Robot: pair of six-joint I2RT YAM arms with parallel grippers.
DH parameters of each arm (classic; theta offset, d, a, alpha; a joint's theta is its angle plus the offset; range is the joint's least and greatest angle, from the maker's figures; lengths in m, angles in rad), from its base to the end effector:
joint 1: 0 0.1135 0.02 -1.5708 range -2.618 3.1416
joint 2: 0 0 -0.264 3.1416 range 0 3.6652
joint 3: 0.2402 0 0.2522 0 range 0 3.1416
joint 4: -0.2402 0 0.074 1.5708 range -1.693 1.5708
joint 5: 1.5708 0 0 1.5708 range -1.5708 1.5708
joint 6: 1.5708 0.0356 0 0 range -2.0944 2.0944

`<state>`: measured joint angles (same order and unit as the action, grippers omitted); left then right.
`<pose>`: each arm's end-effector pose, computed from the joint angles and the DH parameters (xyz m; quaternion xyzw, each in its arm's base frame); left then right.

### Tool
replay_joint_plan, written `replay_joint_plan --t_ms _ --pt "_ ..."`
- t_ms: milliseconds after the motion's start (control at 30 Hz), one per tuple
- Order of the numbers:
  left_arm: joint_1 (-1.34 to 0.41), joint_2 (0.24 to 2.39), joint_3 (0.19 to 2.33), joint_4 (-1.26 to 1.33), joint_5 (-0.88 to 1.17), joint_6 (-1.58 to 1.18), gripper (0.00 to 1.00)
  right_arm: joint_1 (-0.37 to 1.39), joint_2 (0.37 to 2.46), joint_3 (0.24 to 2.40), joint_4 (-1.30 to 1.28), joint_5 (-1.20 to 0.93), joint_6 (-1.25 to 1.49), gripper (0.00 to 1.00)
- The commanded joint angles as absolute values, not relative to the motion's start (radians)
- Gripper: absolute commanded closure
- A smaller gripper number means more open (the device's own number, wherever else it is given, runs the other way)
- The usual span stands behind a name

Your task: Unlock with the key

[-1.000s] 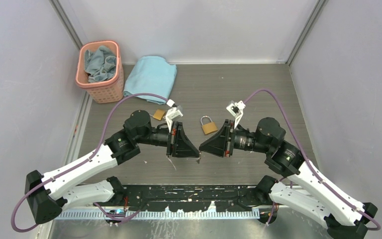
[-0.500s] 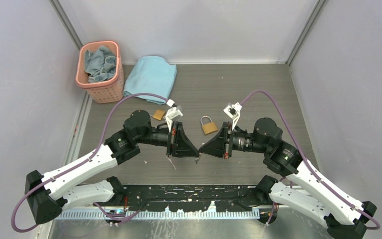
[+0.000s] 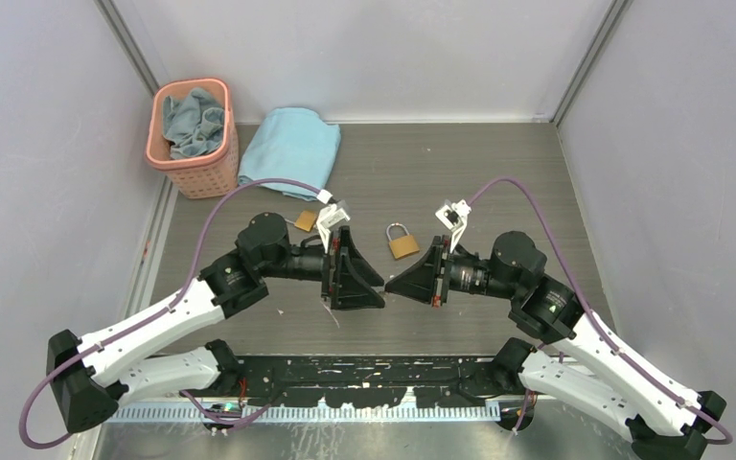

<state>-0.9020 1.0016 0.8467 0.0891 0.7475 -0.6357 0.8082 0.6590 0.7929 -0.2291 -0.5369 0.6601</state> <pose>0.1229 -0.1946 0.3508 0.3376 0.6404 -0.6340 0.2720 0.0906 0.1211 0.3574 -0.2307 0.6983 0.5802 0.3500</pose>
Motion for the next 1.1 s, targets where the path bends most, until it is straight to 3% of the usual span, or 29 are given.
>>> replay_joint_plan --t_ms 0,100,267,833,1067 --pt "-0.901 0.934 0.853 0.135 0.652 -0.635 0.29 0.811 0.646 0.780 -0.105 -0.466 0.685 0.99" --pt "-0.900 0.890 0.808 0.221 0.598 -0.674 0.27 0.812 0.649 0.771 -0.020 -0.449 0.716 0.99" --pt "-0.900 0.838 0.757 0.297 0.489 -0.736 0.40 0.812 0.647 0.758 0.113 -0.394 0.757 0.99" --pt "-0.900 0.845 0.727 0.410 0.431 -0.787 0.54 0.811 0.704 0.779 0.190 -0.344 0.764 0.99" --pt "-0.900 0.849 0.719 0.420 0.434 -0.792 0.70 0.811 0.707 0.779 0.190 -0.330 0.758 0.99"
